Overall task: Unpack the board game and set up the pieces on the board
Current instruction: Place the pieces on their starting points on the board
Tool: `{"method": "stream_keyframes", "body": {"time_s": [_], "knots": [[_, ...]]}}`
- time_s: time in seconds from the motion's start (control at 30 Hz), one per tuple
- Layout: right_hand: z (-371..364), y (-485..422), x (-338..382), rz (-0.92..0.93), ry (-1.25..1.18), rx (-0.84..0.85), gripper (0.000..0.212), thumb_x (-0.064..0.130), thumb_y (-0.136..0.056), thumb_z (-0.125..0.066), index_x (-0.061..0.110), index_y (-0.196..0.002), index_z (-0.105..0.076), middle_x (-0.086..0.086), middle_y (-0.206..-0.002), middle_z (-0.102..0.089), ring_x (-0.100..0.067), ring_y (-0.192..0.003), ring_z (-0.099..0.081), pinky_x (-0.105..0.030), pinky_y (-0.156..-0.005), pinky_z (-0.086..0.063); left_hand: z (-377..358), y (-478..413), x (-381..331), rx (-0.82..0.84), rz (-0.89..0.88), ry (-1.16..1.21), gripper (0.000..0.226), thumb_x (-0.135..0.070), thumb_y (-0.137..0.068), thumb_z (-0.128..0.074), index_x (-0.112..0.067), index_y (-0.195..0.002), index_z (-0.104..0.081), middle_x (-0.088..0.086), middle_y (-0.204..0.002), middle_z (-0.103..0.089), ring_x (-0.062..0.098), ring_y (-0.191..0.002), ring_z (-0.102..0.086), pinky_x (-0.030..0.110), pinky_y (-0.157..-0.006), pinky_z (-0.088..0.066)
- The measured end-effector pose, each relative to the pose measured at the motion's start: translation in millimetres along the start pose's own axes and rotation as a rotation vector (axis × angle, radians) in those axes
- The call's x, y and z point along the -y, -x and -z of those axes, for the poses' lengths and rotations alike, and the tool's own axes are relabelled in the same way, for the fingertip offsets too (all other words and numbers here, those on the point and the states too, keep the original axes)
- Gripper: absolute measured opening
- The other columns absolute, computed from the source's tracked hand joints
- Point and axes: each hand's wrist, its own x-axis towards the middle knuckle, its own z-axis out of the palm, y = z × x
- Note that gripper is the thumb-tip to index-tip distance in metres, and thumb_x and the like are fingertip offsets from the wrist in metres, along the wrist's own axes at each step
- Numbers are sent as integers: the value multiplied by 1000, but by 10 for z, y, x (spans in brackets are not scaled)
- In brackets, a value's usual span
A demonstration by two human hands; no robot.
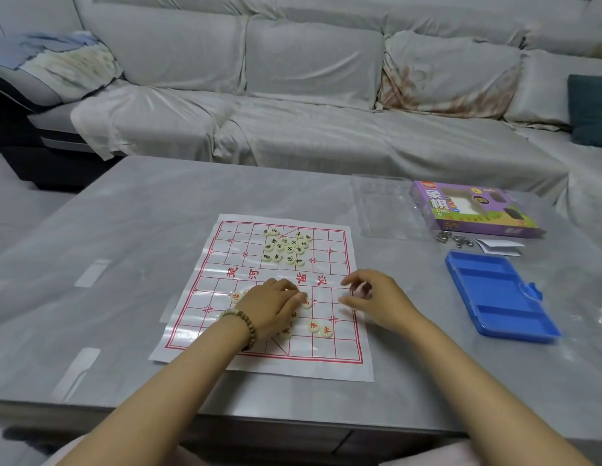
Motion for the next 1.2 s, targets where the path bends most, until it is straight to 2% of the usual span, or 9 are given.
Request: {"method": "stream_keyframes", "body": {"time_s": [0.13,0.23,0.33,0.53,0.63,0.73,0.9,1.03,1.2], "knots": [[-274,11,243,97,115,38,29,43,-79,-71,25,-100,-62,11,-97,-57,-8,-87,-53,-21,-77,-47,16,9,13,-10,17,32,46,-37,-101,-19,-24,-130,-53,-5,-134,-47,11,-121,-41,30,-101,-37],[-432,-26,344,126,189,-7,33,51,-77,-69,23,-93,-62,9,-91,-60,-9,-82,-53,-23,-74,-44,37,36,59,-27,21,40,46,-37,-101,-18,-26,-128,-54,-4,-131,-52,11,-117,-44,27,-97,-38],[-460,-65,392,141,207,-25,26,43,-81,-68,22,-95,-63,6,-93,-62,-10,-82,-53,-22,-71,-41,68,68,102,-37,34,28,45,-36,-102,-18,-26,-127,-53,-3,-127,-54,12,-114,-46,27,-96,-39],[-342,-127,331,131,112,98,24,26,-86,-66,25,-110,-67,6,-105,-60,-8,-87,-53,-15,-72,-42,119,130,193,-47,48,19,45,-38,-101,-18,-27,-127,-53,-2,-123,-58,14,-112,-48,31,-96,-41],[-333,-127,298,103,42,84,30,29,-84,-69,25,-113,-64,8,-104,-60,-6,-88,-53,-15,-73,-42,129,142,177,-40,29,20,44,-37,-101,-21,-25,-128,-53,-3,-123,-58,14,-111,-48,30,-95,-40],[-355,-127,296,100,72,55,27,35,-81,-71,25,-105,-65,9,-101,-58,-7,-88,-52,-18,-74,-44,106,133,69,-48,-13,6,41,-41,-99,-28,-27,-129,-53,-5,-121,-58,12,-109,-48,28,-91,-41],[-369,-115,343,116,114,43,28,42,-79,-71,24,-100,-65,10,-98,-56,-8,-87,-51,-16,-67,-39,-11,75,-38,-109,19,-70,43,-54,-88,-46,-29,-122,-57,-8,-119,-57,11,-108,-50,28,-90,-43],[-378,-118,325,115,134,34,21,35,-81,-70,24,-98,-65,7,-104,-59,-8,-88,-50,-17,-70,-38,-25,36,-67,-148,72,-48,35,-49,-86,-54,-30,-114,-62,-7,-116,-58,13,-107,-50,29,-91,-42],[-352,-139,262,95,126,48,20,33,-82,-70,26,-101,-67,8,-109,-60,-7,-90,-52,-20,-79,-45,16,29,-49,-154,110,-8,28,-47,-84,-60,-28,-105,-66,-6,-106,-61,13,-98,-52,29,-86,-45]]}}
